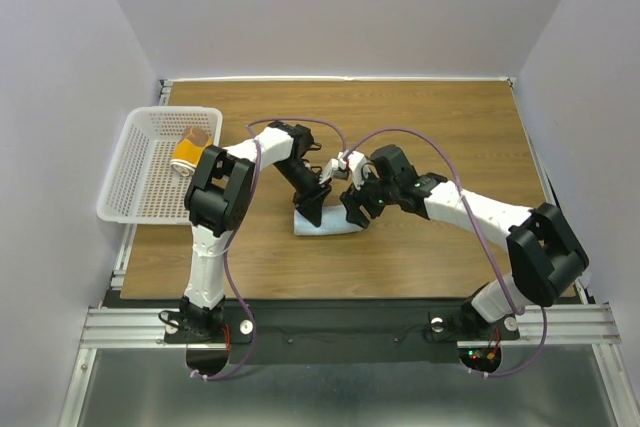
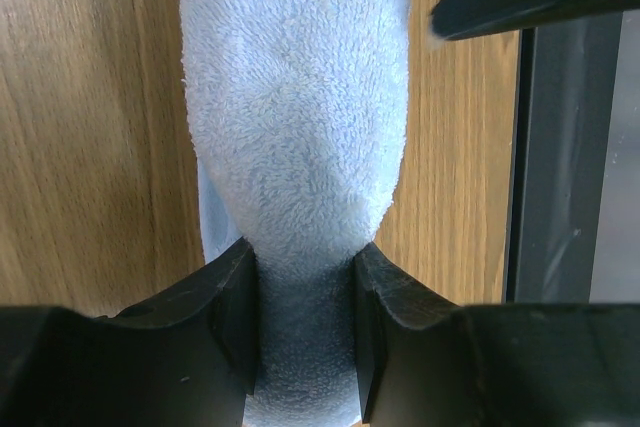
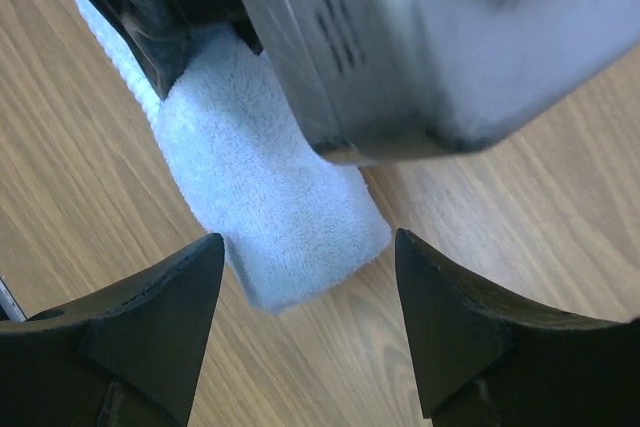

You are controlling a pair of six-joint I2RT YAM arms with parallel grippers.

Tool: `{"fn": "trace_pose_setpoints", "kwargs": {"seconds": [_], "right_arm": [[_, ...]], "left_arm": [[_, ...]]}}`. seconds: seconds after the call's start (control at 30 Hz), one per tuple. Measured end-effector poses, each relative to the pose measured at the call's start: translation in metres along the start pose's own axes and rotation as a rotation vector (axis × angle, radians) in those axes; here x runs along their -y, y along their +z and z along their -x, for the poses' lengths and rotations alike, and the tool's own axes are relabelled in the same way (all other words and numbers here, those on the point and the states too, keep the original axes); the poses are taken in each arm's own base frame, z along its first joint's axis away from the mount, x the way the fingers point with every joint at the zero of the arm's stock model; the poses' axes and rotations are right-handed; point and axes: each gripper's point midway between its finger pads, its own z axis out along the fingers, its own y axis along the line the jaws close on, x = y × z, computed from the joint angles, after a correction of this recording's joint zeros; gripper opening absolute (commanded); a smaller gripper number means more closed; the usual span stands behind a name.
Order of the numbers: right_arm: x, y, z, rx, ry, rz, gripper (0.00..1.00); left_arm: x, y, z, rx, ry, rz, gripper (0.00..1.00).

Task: Roll the towels
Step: Roll the towel

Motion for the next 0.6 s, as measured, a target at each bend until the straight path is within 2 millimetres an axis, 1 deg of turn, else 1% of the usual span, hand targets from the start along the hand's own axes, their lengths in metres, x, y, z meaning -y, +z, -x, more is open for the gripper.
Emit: {"fn": "trace_pose_setpoints", "kwargs": {"seconds": [0.1, 0.23, 0.27, 0.33, 0.37, 0.4, 0.47, 0.53, 0.57, 0.6], "right_arm": [[0.000, 0.007, -0.010, -0.013, 0.034, 0.006, 0.72], [-0.003, 0.010, -0.022, -0.029, 0.086, 0.023, 0.61], [-0.004, 0.012, -0.023, -0.027, 0.101, 0.031, 0.53], [-0.003, 0.016, -0.025, -0.029, 0.135, 0.047, 0.45], [-0.002, 0.018, -0.024, -0.022, 0.147, 0.060, 0.39], [-0.002, 0.019, -0.025, -0.016, 0.177, 0.079, 0.30], [0.001, 0.023, -0.027, -0.013, 0.225, 0.109, 0.19], [0.004, 0.026, -0.032, -0.018, 0.272, 0.136, 0.07], [0.002, 0.028, -0.034, -0.020, 0.292, 0.159, 0.01], [0.002, 0.028, -0.035, -0.018, 0.307, 0.174, 0.00]], "left_arm": [[0.000, -0.001, 0.000, 0.006, -0.003, -0.001, 0.29], [-0.001, -0.001, -0.001, 0.024, -0.011, -0.005, 0.34], [-0.001, -0.001, -0.001, 0.030, -0.012, -0.004, 0.38], [-0.001, -0.002, -0.001, 0.038, -0.016, 0.001, 0.41], [-0.001, -0.003, -0.002, 0.042, -0.021, 0.007, 0.45], [-0.002, -0.004, -0.003, 0.047, -0.022, 0.013, 0.50], [-0.003, -0.006, -0.002, 0.055, -0.020, 0.024, 0.55], [-0.005, -0.007, -0.003, 0.067, -0.011, 0.047, 0.60], [-0.006, -0.008, -0.003, 0.074, -0.002, 0.063, 0.65], [-0.006, -0.009, -0.005, 0.077, 0.005, 0.078, 0.69]]}}
